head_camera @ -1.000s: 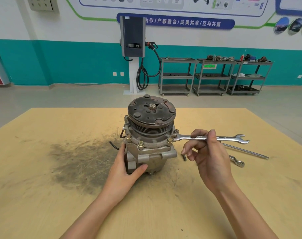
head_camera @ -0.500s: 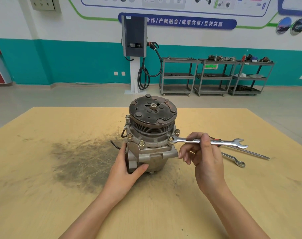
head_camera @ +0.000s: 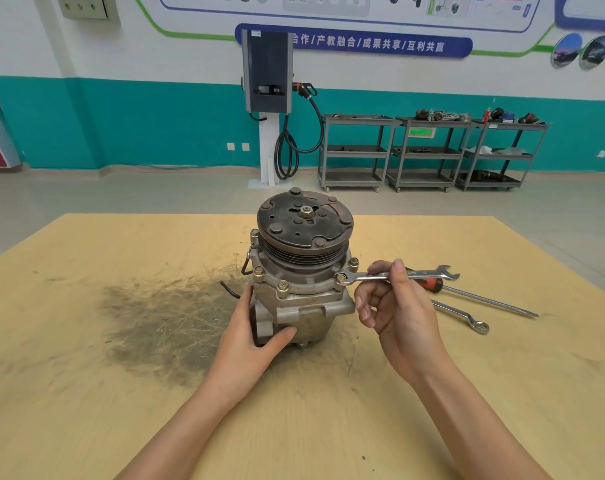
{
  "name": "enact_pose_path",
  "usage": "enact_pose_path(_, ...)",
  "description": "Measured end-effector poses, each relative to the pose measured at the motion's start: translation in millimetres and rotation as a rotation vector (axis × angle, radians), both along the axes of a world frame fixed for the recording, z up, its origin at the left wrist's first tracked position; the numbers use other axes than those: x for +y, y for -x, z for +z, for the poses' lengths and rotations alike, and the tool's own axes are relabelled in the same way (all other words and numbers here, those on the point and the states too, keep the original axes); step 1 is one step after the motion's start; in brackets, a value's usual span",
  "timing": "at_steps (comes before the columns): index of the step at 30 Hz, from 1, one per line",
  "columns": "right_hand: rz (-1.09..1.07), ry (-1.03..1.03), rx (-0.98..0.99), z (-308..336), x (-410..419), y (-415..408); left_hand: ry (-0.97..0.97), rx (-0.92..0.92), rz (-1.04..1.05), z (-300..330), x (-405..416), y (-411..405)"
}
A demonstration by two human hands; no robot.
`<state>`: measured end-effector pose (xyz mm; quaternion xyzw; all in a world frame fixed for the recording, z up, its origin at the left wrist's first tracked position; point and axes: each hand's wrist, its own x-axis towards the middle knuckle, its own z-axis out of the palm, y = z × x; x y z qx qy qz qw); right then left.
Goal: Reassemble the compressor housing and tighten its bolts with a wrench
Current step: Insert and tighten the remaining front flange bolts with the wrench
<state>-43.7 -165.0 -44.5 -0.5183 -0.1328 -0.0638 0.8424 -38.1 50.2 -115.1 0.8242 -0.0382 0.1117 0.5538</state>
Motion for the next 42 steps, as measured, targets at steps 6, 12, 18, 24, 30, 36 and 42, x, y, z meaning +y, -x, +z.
enact_pose_path(6, -0.028, 0.0, -0.033, -2, 3, -1, -0.008, 0.007, -0.002, 0, 0, 1)
enact_pose_path(12, -0.259, 0.124, -0.188, -5, 9, 6, -0.018, 0.012, -0.002, 1, -1, 1)
enact_pose_path(18, -0.33, 0.096, -0.196, -12, 17, 12, -0.025, 0.013, 0.0, 2, -1, 2)
enact_pose_path(24, -0.227, 0.074, -0.142, -7, 13, 7, -0.011, 0.009, -0.011, 2, -1, 2)
enact_pose_path(30, -0.108, 0.058, -0.123, -1, 7, 3, -0.004, -0.004, -0.011, 2, -1, 2)
enact_pose_path(36, -0.05, 0.031, -0.078, 1, 5, 1, -0.005, -0.013, -0.002, -3, 0, -1)
enact_pose_path(42, -0.097, 0.052, -0.116, 0, 8, 3, -0.008, -0.021, -0.011, -5, 1, -1)
